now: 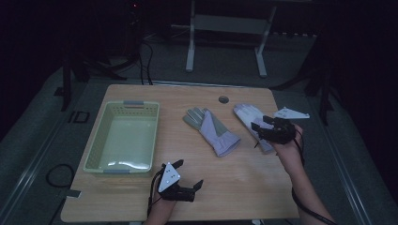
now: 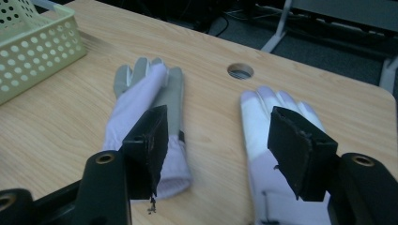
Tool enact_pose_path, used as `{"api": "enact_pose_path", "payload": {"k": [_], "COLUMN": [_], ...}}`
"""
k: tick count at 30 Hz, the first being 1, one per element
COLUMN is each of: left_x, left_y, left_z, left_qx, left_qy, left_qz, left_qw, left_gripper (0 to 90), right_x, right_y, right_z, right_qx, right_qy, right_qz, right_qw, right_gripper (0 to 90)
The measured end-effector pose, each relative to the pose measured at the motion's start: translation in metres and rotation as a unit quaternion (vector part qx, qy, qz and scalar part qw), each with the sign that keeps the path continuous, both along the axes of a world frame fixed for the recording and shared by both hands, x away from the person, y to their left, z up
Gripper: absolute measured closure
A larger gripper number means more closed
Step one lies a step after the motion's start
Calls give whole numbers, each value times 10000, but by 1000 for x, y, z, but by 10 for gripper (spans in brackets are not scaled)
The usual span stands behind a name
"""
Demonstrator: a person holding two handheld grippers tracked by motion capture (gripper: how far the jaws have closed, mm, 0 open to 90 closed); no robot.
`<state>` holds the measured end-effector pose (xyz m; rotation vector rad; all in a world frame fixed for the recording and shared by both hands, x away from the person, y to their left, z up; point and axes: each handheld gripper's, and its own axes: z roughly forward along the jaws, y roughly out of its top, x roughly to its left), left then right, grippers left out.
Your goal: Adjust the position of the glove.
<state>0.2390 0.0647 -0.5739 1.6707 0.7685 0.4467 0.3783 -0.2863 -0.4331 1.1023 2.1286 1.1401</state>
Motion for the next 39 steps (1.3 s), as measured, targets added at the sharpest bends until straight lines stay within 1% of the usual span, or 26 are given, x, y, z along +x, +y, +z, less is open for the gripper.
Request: {"api": "enact_pose_path", "payload": {"k": [2, 4, 6, 8, 9, 11, 14, 16, 18, 20, 21, 22, 23, 24, 25, 29, 31, 33, 35, 37, 39], "left_x": [0, 0, 0, 0, 0, 0, 0, 0, 0, 0, 0, 0, 1, 1, 0, 0, 1, 1, 1, 1, 1], "left_y": [0, 0, 0, 0, 0, 0, 0, 0, 0, 0, 0, 0, 0, 0, 0, 0, 0, 1, 1, 0, 1], "left_z": [0, 0, 0, 0, 0, 0, 0, 0, 0, 0, 0, 0, 0, 0, 0, 0, 0, 0, 0, 0, 0], "left_qx": [4, -6, -10, -14, -13, -15, -11, -11, -11, -10, -10, -10, -12, -13, -14, -10, -12, -18, -20, -20, -24], "left_qy": [-3, 11, 20, 35, 38, 43, 40, 34, 36, 43, 48, 48, 53, 53, 54, 57, 65, 65, 70, 68, 71], "left_qz": [-4, -13, -25, -41, -45, -48, -51, -51, -56, -72, -75, -75, -77, -77, -76, -86, -94, -96, -100, -97, -98], "left_qw": [10000, 10000, 10000, 10000, 10000, 10000, 10000, 10000, 10000, 10000, 10000, 10000, 10000, 10000, 10000, 9999, 9999, 9999, 9999, 9999, 9999], "left_gripper": [0, 0, 0, 0, 0, 0, 0, 0, 0, 0, 0, 0, 0, 0, 0, 0, 0, 0, 0, 0, 0], "right_x": [5, 10, 13, 15, 20, 24, 28, 36, 40, 42, 47, 47, 49, 56, 58, 65, 70, 73, 77, 82, 86], "right_y": [8, 14, 19, 22, 27, 32, 37, 47, 54, 57, 63, 63, 66, 73, 75, 81, 86, 89, 91, 93, 97], "right_z": [0, -1, -3, -4, -8, -11, -15, -22, -26, -28, -32, -32, -35, -41, -44, -51, -58, -64, -70, -76, -83], "right_qx": [-46, -23, -4, 4, 0, 16, -8, -30, -118, -126, -211, -211, -231, -283, -312, -377, -470, -555, -673, -617, -675], "right_qy": [52, 146, 203, 247, 307, 385, 450, 541, 556, 588, 615, 615, 650, 741, 763, 848, 925, 943, 1047, 1188, 1281], "right_qz": [18, 80, 131, 152, 186, 234, 304, 371, 393, 421, 441, 441, 466, 500, 511, 495, 508, 518, 429, 367, 356], "right_qw": [10000, 9999, 9997, 9996, 9994, 9990, 9985, 9978, 9976, 9973, 9969, 9969, 9965, 9956, 9953, 9945, 9933, 9926, 9913, 9903, 9888], "right_gripper": [405, 415, 434, 435, 451, 452, 468, 470, 486, 486, 495, 495, 495, 495, 495, 496, 500, 503, 496, 480, 469]}}
